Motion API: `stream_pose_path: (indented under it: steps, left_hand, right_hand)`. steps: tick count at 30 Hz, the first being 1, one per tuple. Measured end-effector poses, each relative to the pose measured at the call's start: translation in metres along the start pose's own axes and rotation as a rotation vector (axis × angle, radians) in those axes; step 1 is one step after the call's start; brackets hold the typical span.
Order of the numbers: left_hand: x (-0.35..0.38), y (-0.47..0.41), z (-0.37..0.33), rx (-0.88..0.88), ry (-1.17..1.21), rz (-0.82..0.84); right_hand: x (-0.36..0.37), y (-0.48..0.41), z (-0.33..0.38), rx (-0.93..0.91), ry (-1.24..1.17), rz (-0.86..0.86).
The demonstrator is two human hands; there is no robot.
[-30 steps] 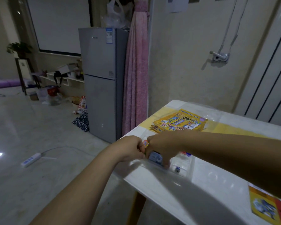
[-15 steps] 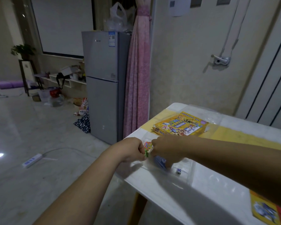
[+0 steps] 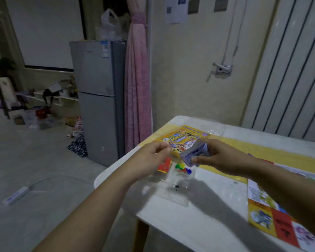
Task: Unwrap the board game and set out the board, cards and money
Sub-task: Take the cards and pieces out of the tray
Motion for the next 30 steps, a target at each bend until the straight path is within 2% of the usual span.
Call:
stream_pose_path:
  steps: [2, 5, 8, 12, 17, 20, 24, 30]
  left_hand:
    - [0.041, 0.009, -0.018, -0.103, 0.348, 0.250]
    - [0.093, 0.022, -0.040, -0.152, 0.434, 0.555]
    - [0.136, 0.030, -0.064, -0.124, 0.483, 0.698]
    - [0.196, 0.040, -0.094, -0.125, 0.555, 0.757]
    - [0.268, 0.047, -0.115, -0.140, 0.627, 0.708]
    - [0.310, 0.053, -0.127, -0.172, 0.704, 0.735]
    - [0.361, 0.075, -0.151, -0.134, 0.645, 0.820]
    - [0.420, 0.096, -0.171, -0.245, 0.607, 0.913]
  right_hand:
    - [-0.005, 0.023, 0.001, 0.003, -0.092, 0.008]
    - [-0.014, 0.060, 0.014, 0.009, -0.110, 0.034]
    - [-0.031, 0.100, 0.017, 0.068, -0.001, 0.011]
    - [-0.061, 0.151, 0.002, 0.187, 0.253, -0.116]
    - [-0.094, 0.223, -0.005, 0.214, 0.512, -0.334]
    - [-0.099, 0.264, -0.012, 0.236, 0.485, -0.351]
    - [-0.114, 0.308, -0.026, 0.260, 0.480, -0.461]
    - [-0.145, 0.366, -0.052, 0.280, 0.467, -0.546]
Point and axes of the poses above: each hand's wrist, its own y-axis away from the middle knuckle, its own x-axis out of the palm, z = x × y, the point moved 6 cm from there along -y, towards the middle knuckle, and after that the axes turned 1 degree about y, right-handed, at the moved point
